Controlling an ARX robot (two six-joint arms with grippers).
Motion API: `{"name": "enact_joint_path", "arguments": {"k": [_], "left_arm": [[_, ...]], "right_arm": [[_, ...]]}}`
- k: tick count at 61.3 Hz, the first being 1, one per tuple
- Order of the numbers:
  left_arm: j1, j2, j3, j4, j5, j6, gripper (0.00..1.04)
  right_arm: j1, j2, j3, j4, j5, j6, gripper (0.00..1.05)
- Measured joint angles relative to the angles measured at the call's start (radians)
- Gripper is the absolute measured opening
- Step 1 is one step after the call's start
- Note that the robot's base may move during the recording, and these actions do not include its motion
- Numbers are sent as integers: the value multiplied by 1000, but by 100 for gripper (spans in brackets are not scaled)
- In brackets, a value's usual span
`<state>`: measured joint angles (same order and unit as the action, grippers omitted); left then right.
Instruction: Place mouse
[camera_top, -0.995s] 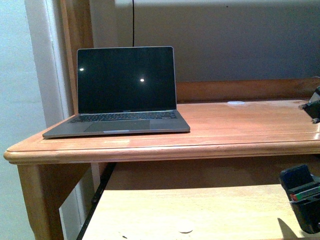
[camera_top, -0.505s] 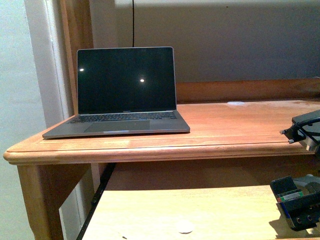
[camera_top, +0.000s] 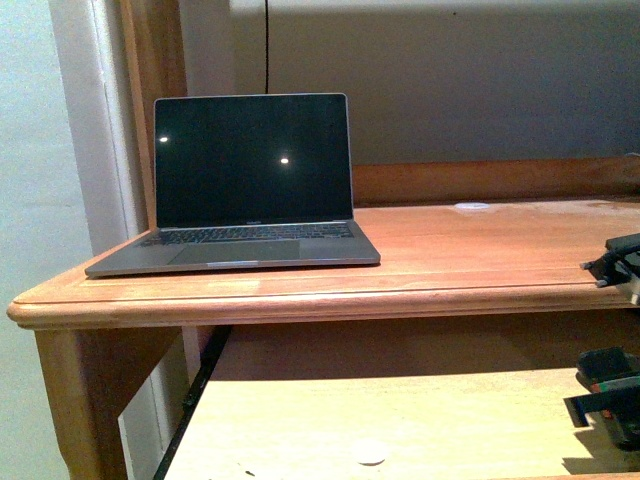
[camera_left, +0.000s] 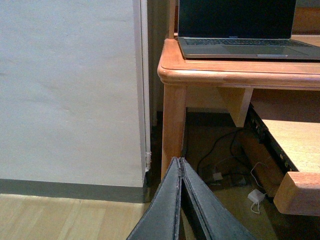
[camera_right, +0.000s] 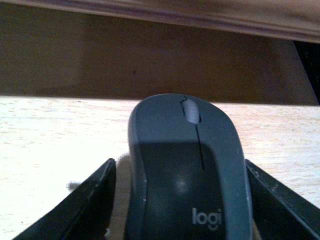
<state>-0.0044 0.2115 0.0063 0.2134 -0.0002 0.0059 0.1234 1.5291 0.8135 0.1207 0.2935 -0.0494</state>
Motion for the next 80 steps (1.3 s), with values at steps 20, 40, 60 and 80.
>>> {"name": "enact_joint_path", "arguments": {"k": [20, 40, 60, 80], "left_arm": [[0, -188, 0, -203, 0, 0, 3], [0, -205, 0, -212, 0, 0, 3], [0, -205, 0, -212, 0, 0, 3], [0, -206, 0, -212, 0, 0, 3]], "right_arm": [[19, -341, 37, -193, -96, -41, 56], [238, 116, 536, -186, 177, 37, 56], [230, 462, 831, -197, 377, 64, 56], [217, 496, 832, -84, 365, 109, 90]]}}
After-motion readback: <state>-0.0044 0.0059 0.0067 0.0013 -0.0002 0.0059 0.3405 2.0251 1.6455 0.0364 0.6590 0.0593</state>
